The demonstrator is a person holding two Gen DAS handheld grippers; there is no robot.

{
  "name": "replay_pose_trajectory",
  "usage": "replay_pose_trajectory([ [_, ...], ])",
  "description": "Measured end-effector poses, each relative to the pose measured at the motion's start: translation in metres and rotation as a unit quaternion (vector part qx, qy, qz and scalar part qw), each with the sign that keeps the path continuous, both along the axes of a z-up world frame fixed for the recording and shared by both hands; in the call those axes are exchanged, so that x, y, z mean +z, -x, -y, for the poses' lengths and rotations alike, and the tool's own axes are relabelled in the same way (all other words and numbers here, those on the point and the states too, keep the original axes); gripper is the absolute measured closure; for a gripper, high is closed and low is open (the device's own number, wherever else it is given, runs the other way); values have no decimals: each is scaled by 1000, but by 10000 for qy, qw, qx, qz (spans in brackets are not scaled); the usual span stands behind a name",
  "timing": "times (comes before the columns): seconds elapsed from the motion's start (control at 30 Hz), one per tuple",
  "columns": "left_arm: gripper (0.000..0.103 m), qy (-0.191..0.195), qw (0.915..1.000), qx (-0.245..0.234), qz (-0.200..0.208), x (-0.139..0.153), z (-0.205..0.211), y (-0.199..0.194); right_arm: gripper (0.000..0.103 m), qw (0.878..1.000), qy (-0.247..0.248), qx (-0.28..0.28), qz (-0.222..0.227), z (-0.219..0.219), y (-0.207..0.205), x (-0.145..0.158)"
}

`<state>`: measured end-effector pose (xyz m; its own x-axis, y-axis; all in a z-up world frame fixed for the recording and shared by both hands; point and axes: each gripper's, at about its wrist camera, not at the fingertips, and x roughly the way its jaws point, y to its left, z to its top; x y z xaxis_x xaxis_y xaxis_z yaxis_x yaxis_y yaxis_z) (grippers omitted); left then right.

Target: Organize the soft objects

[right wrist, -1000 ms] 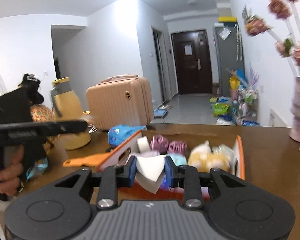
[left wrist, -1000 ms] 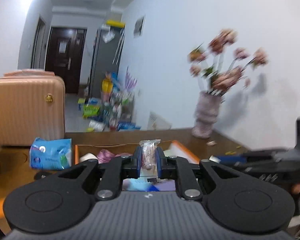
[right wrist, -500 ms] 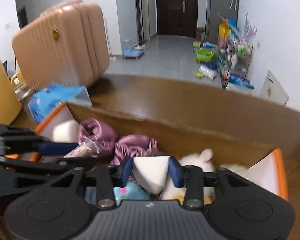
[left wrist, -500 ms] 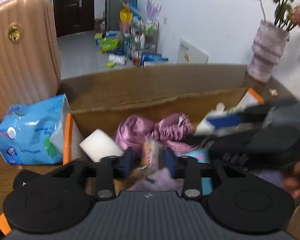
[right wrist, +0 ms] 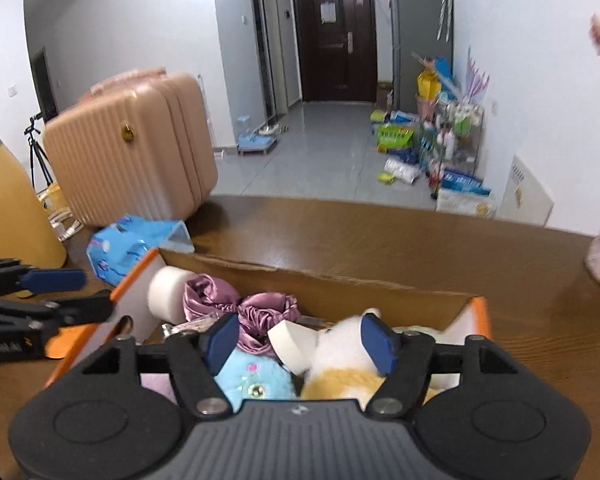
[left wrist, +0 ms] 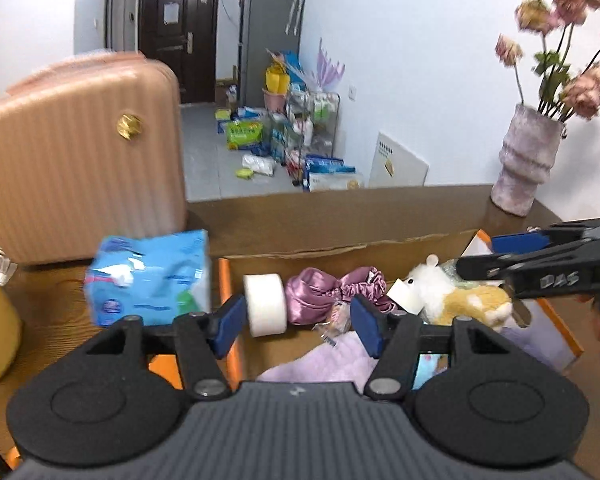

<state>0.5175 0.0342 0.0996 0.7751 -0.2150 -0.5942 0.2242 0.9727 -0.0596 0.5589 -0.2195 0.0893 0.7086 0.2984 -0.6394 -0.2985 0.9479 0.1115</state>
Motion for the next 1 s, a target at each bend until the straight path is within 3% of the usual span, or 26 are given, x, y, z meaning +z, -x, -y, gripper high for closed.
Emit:
replay_pose_trajectory([
  [0.17,34,22,9992,272,284,28,-18,57,26,9994,-10,-190,297,30,53,36],
  [0.3,12,11,9939,722,829,41,-22,108,22,9977,31,-390,546,48,100,53],
  [0.4,8,-144,9872,983,1248,47,-19,145,18,9962,-29,-441,747,54,136,59],
  [0.5,6,-43,9829,1115,1468,52,-19,178,16,9931,22,-437,1087,55,172,63],
  [0.53,5,-15,9815,1124,1549,52,-18,188,10,9910,18,-472,1255,55,185,65],
  [0.63,2,10,9764,1128,1844,51,-15,227,1,9779,7,-653,1986,55,229,61],
  [0.73,2,18,9696,1127,2170,43,-11,274,0,9646,76,-816,2508,53,270,53],
  [1.0,0,-94,9555,949,2793,8,-1,391,0,9526,-57,-953,2890,44,373,13],
])
